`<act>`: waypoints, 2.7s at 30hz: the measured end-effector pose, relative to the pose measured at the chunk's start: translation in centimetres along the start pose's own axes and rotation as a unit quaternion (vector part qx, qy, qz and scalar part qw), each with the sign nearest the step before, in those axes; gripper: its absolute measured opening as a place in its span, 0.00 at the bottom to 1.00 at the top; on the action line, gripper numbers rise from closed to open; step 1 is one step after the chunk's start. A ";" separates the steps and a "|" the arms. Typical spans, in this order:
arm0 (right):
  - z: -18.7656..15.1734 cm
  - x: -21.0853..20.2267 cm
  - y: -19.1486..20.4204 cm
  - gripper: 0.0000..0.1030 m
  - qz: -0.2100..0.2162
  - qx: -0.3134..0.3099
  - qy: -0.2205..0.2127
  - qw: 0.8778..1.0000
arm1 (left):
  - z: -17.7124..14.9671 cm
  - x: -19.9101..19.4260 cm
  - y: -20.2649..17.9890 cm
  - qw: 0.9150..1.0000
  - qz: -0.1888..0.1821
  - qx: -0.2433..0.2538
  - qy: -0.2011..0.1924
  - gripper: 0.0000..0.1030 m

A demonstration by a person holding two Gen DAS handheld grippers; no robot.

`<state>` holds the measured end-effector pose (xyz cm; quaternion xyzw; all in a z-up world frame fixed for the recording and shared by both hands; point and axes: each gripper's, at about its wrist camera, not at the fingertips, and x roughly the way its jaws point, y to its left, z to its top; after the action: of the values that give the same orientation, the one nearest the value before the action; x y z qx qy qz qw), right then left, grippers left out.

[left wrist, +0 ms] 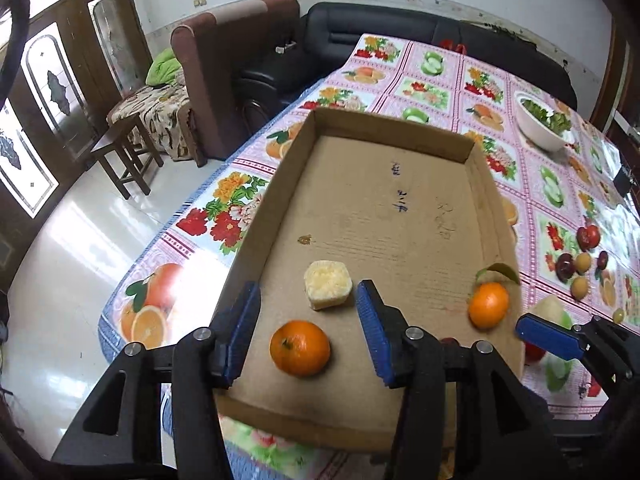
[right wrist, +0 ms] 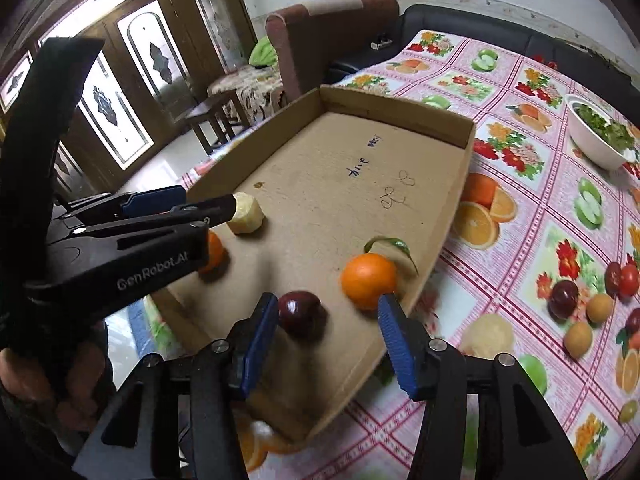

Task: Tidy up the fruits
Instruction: 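Open both tools to release the chunk and mandarin inside the box, then withdraw both open tools from the box toward the remaining fruits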

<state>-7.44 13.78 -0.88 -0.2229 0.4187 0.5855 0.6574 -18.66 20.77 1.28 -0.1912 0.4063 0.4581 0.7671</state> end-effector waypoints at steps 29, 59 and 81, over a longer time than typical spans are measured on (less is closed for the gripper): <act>-6.4 -9.2 -6.4 0.52 -0.059 0.095 -0.066 0.992 | -2.3 -6.5 -3.8 0.998 -0.029 0.038 -0.049 0.51; -11.3 -12.9 -12.9 0.52 -0.108 0.181 -0.086 0.974 | -7.5 -1.0 -11.6 0.963 -0.237 0.076 0.107 0.50; -7.8 -7.8 -14.3 0.42 -0.098 0.177 -0.062 0.977 | -5.0 -0.1 -13.4 0.961 -0.240 0.104 0.094 0.50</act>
<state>4.32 0.08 -1.68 -0.1066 0.4504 0.4478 0.7650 -9.45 10.55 -2.66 -0.2444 0.4638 0.1963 0.8286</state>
